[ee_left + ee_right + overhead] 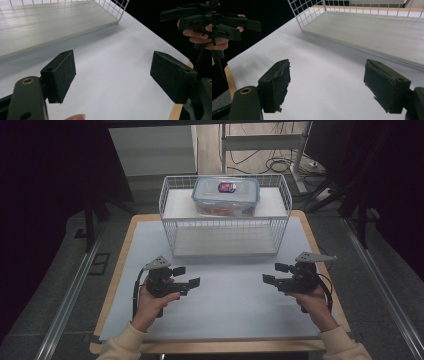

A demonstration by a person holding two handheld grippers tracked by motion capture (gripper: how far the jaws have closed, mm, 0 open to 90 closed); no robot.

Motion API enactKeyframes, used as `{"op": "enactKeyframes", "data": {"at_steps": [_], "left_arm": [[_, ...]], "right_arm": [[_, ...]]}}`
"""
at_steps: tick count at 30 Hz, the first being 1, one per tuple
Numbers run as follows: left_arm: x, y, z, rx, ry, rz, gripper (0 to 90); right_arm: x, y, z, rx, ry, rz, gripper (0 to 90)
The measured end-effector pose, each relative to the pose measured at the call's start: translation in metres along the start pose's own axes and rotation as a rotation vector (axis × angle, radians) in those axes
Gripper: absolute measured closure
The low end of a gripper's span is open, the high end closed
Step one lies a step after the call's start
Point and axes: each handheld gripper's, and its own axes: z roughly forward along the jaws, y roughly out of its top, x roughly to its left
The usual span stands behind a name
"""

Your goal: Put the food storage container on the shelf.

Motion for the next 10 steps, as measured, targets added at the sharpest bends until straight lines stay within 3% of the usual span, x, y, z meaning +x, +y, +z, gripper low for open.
{"op": "enactKeyframes", "data": {"at_steps": [7,10], "left_arm": [[-0.0004,-0.0026,-0.0010,-0.011,0.006,-0.001,19.8],[0.0031,-0.0063,-0.0002,-0.023,0.042,0.003,19.0]], "right_arm": [[0.0001,-0.0035,-0.0050,-0.022,-0.006,-0.018,19.5],[-0.0016,-0.0081,-0.0078,-0.026,-0.019,-0.019,18.5]]}}
